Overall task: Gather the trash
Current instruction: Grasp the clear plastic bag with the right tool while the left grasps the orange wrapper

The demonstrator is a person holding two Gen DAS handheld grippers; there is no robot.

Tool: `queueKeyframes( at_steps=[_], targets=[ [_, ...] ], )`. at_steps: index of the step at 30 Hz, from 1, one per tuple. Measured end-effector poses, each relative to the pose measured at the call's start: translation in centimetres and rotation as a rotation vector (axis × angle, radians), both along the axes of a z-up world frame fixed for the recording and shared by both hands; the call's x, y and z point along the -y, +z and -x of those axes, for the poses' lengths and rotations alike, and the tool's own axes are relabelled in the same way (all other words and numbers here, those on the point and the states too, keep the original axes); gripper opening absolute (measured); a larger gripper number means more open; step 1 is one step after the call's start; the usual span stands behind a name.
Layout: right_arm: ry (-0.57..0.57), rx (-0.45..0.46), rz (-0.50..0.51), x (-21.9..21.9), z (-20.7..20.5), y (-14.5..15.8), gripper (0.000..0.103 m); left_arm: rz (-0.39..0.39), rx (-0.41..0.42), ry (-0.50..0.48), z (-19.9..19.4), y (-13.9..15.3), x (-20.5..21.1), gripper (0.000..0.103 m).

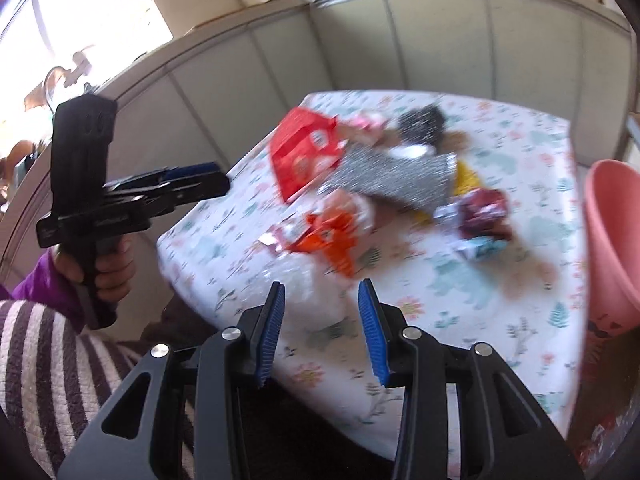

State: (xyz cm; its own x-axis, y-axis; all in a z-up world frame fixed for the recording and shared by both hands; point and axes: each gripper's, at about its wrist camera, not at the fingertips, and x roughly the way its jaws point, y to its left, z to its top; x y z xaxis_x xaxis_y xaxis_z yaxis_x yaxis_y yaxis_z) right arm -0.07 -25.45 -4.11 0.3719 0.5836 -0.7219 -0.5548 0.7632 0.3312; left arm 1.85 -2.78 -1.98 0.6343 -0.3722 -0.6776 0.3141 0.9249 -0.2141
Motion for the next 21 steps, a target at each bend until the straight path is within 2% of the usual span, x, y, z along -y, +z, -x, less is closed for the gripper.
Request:
queueKeyframes(
  at_steps=[3, 8, 13, 14, 15, 16, 21],
  targets=[
    [0.054, -0.034, 0.034, -1.8, -0.1, -0.8, 0.039, -0.001, -0.006, -0.015, 0.1, -0.4, 0.2, 0.063],
    [0.070, -0.083, 0.084, -3.0, -0.5, -2.2, 0.039, -0.009, -0.017, -0.030, 0.1, -1.0, 0.4, 0.063],
    [0.081, -0.103, 0.079, -3.6, -1.1, -3.0, 0.039, 0.004, -0.030, -0.042, -0.2, -1.5, 0.7, 0.063],
    [0.089, -0.114, 0.066, -3.5, -1.0, -3.0, 0.038, 0.004, -0.027, -0.050, -0.2, -1.4, 0.9, 0.063],
    [0.094, -0.119, 0.058, -3.4, -1.1, -2.9, 0.026, 0.004, -0.021, -0.060, -0.2, -1.3, 1.1, 0.063],
    [0.092, -0.118, 0.057, -3.2, -1.2, -2.8, 0.020, 0.004, -0.011, -0.072, -0.2, -1.1, 1.4, 0.063],
    [0.041, -0.094, 0.036, -1.2, -1.1, -1.9, 0.015, 0.005, 0.026, -0.131, -0.6, -0.5, 3.2, 0.054]
  ],
)
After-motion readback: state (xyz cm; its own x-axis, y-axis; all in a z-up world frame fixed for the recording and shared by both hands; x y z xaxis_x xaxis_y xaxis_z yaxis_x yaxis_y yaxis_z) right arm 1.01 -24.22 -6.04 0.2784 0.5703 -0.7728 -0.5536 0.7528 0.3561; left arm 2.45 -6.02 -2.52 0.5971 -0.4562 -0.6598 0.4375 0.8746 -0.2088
